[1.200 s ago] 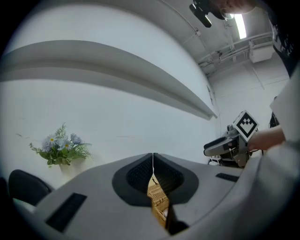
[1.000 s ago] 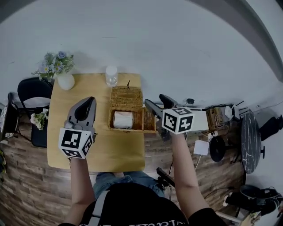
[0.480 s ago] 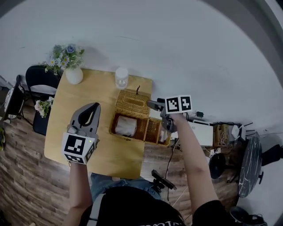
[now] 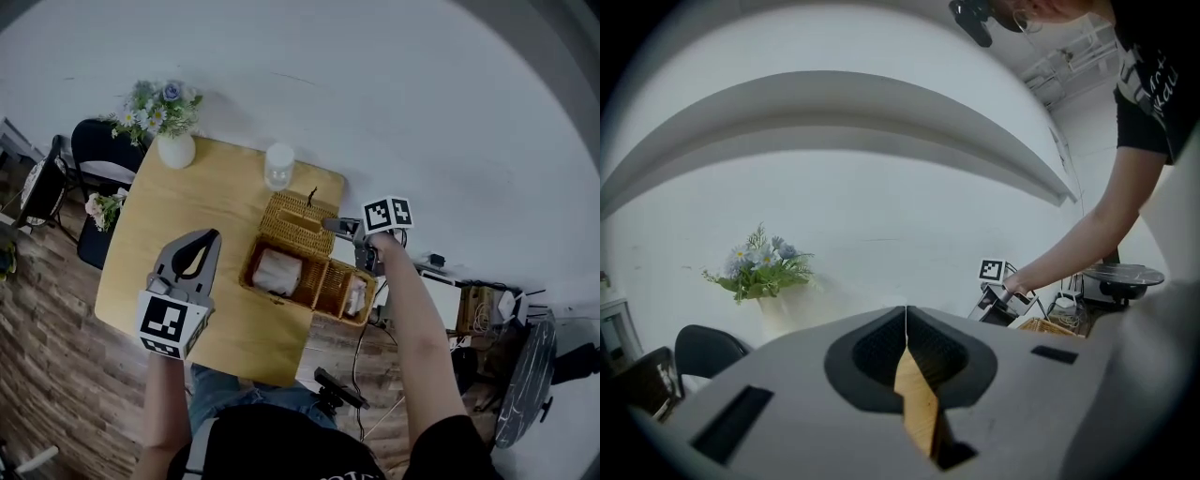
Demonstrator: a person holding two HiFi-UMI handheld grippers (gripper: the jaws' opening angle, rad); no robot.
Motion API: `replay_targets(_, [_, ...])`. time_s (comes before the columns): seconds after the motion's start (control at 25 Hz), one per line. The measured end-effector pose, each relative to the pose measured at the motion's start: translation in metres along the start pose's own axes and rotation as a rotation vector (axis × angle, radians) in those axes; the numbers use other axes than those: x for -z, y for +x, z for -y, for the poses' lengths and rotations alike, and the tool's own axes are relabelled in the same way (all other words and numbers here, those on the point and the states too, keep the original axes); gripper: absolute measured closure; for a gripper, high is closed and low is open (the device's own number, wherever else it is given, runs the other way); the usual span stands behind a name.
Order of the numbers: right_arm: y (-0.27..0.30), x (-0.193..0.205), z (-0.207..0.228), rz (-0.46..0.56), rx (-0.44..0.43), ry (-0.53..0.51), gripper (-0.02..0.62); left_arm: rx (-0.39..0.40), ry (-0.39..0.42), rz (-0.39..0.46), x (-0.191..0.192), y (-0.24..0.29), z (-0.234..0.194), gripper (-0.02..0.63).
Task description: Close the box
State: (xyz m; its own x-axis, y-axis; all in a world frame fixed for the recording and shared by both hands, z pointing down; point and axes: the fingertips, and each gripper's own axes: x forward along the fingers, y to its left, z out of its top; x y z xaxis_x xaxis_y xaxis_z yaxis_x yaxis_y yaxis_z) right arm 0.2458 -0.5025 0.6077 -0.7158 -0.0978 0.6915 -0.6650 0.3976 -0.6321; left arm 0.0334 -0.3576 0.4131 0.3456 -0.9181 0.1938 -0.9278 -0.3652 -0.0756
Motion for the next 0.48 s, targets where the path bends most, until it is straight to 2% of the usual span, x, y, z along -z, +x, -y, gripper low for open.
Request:
replay_targets(0.12, [0.0059,-0.0022,-0.0028,0.007,-0.061,0.029,0.279,-0.021,0.002,-0.010,0.0029,-0.0039,-0.0056,0.594])
replay_targets(0.2, [0.0100,-0.0024,-0.0054,0.009,-0.092,0.049,0.315,-0.033,0.000,-0.013,0.0043,-0.0059,-0.0087,0.592])
replay_targets(0.24, [0.0112,-0.0022,-0.0052,0.011,-0.097,0.057,0.352,-0.037,0.000,-0.013,0.0047,-0.0066,-0.0095,0.593])
replay_targets(0.48, [0.0086,-0.0046,-0.0069,0.050,-0.096,0.024,0.360,-0.048,0.002,-0.005,0.0037,-0.0092,-0.0086,0.593])
